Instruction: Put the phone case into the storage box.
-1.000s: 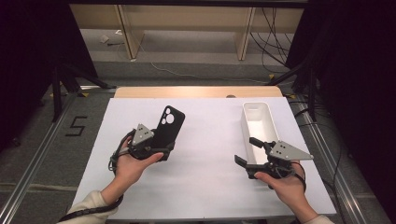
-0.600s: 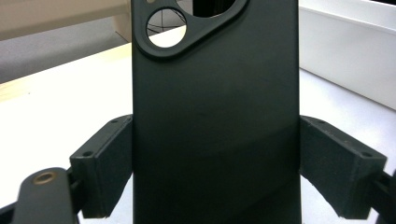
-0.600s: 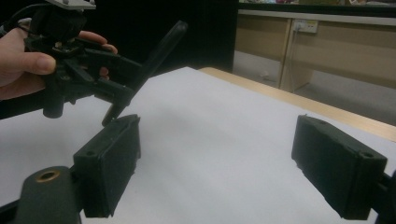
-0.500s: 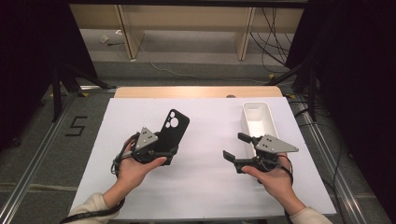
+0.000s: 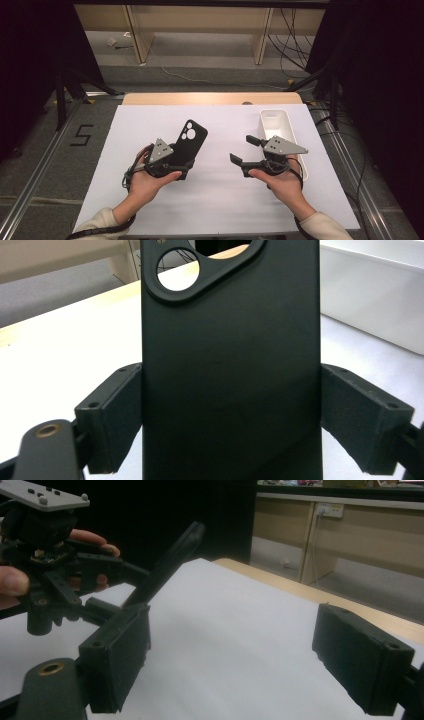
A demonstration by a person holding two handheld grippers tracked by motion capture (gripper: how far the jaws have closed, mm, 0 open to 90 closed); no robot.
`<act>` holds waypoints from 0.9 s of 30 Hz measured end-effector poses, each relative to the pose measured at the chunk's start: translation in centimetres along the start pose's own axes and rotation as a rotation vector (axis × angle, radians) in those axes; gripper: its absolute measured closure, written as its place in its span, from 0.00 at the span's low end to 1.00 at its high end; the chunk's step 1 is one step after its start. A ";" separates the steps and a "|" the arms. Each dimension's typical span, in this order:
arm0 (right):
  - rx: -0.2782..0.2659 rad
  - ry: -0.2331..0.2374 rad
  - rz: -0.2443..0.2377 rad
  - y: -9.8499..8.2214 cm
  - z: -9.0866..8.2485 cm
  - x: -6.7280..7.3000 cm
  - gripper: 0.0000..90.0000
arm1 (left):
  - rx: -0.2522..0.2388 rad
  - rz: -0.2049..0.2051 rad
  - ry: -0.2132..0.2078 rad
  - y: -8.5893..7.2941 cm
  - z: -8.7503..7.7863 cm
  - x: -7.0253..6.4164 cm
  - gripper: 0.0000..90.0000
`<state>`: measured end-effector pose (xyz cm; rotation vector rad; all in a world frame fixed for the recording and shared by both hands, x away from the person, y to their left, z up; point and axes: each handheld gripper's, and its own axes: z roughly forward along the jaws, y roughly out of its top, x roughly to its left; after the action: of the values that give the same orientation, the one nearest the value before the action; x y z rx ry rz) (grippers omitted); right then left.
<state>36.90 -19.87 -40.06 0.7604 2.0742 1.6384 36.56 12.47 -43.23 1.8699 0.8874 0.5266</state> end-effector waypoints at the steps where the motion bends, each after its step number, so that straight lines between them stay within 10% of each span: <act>1: 0.001 0.000 -0.002 0.1 0.2 0.0 0.19 | -0.002 0.000 -0.001 0.0 0.0 -0.1 0.17; 27: -0.005 0.022 0.026 1.4 3.6 0.0 0.19 | 0.007 0.040 -0.044 -0.1 0.6 -2.0 0.17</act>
<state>39.28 -16.89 -39.54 0.7744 2.0831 1.6730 35.63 10.64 -43.56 1.9023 0.8254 0.5055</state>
